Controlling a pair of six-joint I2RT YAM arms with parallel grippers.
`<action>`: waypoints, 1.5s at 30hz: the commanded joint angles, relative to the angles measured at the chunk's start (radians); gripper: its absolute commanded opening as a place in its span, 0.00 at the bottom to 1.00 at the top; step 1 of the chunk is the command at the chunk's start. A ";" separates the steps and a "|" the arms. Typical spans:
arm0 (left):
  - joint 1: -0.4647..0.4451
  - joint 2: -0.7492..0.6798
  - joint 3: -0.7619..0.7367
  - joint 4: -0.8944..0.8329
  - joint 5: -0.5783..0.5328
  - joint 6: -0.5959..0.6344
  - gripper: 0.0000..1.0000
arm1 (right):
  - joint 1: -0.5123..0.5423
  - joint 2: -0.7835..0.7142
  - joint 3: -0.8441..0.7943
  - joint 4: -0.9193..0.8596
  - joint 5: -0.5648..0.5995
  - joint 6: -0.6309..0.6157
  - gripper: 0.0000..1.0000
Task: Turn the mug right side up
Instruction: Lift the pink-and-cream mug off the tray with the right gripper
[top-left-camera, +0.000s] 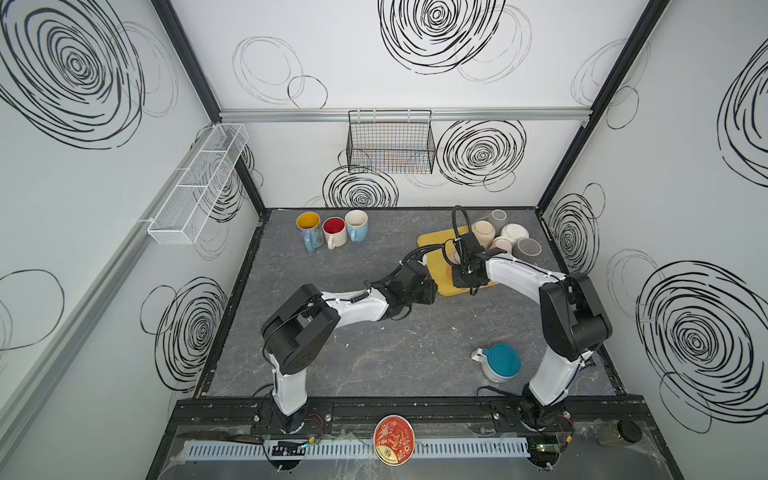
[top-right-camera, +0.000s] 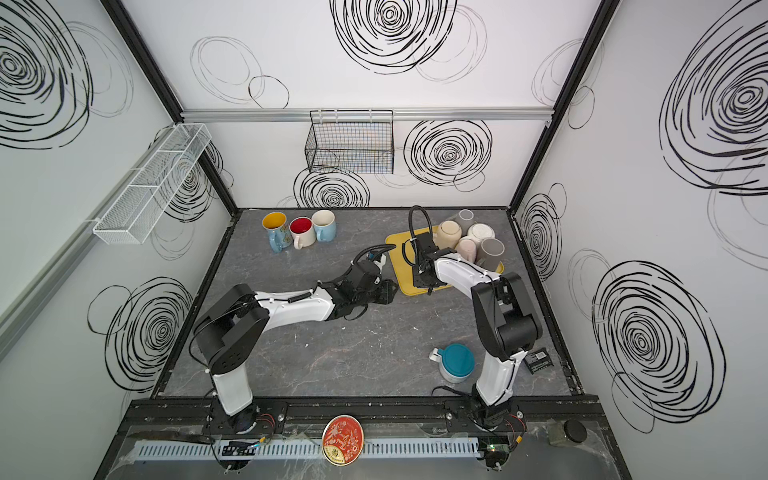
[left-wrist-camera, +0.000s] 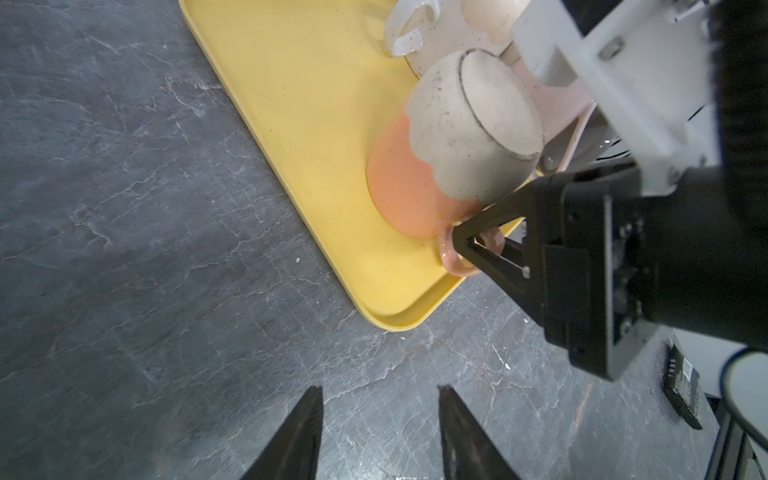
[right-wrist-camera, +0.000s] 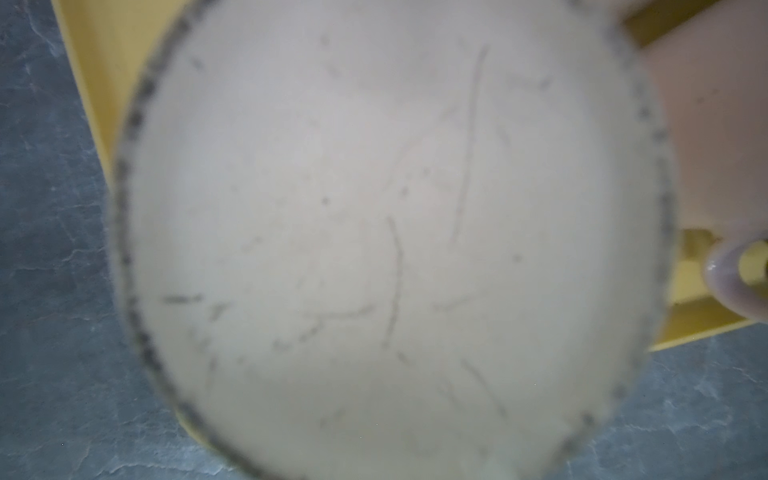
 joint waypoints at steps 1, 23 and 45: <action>0.005 0.009 0.028 0.035 -0.001 -0.006 0.48 | -0.009 -0.040 0.008 0.017 -0.011 0.000 0.03; 0.060 -0.138 -0.142 0.230 -0.028 0.043 0.55 | -0.057 -0.237 -0.149 0.432 -0.372 0.161 0.00; 0.253 -0.085 -0.438 1.075 0.290 -0.458 0.57 | -0.083 -0.355 -0.315 0.943 -0.725 0.327 0.00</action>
